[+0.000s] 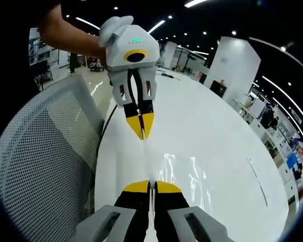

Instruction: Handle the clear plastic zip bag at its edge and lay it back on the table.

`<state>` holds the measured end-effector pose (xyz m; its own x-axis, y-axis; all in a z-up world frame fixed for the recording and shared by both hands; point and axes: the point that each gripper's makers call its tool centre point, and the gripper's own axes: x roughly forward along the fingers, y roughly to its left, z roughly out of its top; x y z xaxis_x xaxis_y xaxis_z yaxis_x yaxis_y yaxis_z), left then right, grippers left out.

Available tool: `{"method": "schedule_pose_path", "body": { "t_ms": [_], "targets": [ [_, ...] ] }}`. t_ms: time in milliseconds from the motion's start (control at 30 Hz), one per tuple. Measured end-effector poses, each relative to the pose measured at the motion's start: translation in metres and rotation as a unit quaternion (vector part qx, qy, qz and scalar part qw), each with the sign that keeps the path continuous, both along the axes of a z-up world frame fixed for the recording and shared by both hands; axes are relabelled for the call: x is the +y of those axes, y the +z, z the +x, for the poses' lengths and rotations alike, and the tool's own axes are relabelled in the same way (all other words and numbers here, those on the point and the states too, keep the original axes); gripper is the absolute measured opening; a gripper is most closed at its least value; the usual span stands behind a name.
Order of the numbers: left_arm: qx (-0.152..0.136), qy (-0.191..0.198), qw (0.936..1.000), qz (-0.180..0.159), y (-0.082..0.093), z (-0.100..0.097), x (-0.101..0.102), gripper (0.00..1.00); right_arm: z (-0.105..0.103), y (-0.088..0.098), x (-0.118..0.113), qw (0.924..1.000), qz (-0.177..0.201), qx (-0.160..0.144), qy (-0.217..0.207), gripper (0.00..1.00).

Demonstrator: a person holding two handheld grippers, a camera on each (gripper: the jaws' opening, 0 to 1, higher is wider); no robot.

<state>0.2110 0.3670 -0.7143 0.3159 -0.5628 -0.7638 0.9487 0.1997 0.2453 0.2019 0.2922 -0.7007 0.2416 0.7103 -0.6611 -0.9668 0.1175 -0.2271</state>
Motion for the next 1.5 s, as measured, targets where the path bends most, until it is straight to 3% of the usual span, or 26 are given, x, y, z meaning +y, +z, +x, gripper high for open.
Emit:
{"method": "schedule_pose_path", "body": {
  "t_ms": [1500],
  "targets": [
    [-0.002,0.011,0.9999,-0.005,0.0008,0.0036,0.0031,0.0,0.0032,0.0012,-0.0062,0.9999,0.003,-0.001,-0.01,0.0]
  ]
}}
